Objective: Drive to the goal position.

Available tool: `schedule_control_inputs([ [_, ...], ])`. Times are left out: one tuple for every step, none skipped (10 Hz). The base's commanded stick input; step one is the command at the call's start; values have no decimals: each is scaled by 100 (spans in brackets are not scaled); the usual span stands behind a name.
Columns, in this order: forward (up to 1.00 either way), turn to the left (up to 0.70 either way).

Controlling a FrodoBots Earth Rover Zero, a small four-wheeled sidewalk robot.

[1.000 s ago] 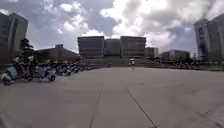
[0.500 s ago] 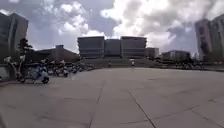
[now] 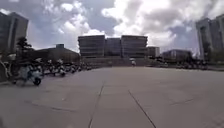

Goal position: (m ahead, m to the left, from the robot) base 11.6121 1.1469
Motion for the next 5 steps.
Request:
schedule_control_inputs([
  [100, 0],
  [100, 0],
  [100, 0],
  [100, 0],
  [100, 0],
])
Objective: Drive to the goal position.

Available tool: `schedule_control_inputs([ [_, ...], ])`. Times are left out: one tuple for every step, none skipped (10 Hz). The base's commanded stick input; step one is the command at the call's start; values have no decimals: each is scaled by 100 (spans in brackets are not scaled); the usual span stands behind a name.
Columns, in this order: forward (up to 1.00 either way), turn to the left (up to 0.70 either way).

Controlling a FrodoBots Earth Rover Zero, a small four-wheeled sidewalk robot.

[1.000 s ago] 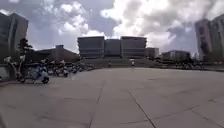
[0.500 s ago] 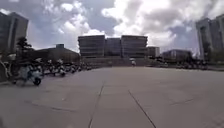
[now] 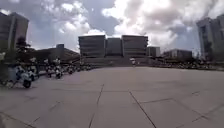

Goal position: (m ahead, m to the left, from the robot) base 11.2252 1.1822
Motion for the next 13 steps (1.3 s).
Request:
schedule_control_inputs([
  [100, 0],
  [100, 0],
  [100, 0],
  [100, 0],
  [100, 0],
  [100, 0],
  [100, 0],
  [100, 0],
  [100, 0],
  [100, 0],
  [100, -2],
  [100, -3],
  [100, -3],
])
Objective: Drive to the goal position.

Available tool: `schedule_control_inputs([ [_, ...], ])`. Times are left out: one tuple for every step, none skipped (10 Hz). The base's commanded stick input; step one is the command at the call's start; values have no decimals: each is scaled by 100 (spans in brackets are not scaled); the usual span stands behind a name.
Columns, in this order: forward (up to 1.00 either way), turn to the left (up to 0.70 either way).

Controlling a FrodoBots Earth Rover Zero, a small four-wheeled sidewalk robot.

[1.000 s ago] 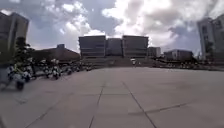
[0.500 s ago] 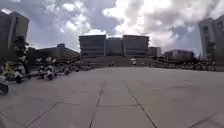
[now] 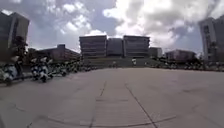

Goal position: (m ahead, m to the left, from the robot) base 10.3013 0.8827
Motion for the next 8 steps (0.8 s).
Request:
schedule_control_inputs([
  [100, -1],
  [100, 0],
  [100, -13],
  [100, -8],
  [100, 0],
  [100, 0],
  [100, 0],
  [100, 0],
])
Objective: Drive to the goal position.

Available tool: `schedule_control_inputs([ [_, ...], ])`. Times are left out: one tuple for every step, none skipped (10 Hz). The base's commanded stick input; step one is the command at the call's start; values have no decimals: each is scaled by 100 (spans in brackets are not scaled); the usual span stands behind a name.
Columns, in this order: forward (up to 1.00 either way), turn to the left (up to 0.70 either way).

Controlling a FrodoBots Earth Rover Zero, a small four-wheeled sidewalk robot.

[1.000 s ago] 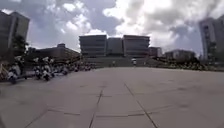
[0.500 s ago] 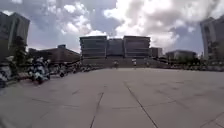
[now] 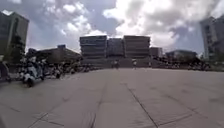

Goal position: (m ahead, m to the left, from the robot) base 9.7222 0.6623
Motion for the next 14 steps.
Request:
schedule_control_inputs([
  [100, -7],
  [100, -14],
  [100, -6],
  [100, 0],
  [100, -15],
  [100, -9],
  [100, 0],
  [100, 0],
  [100, -1],
  [100, -2],
  [100, 0],
  [100, 0],
  [100, 0],
  [100, 0],
])
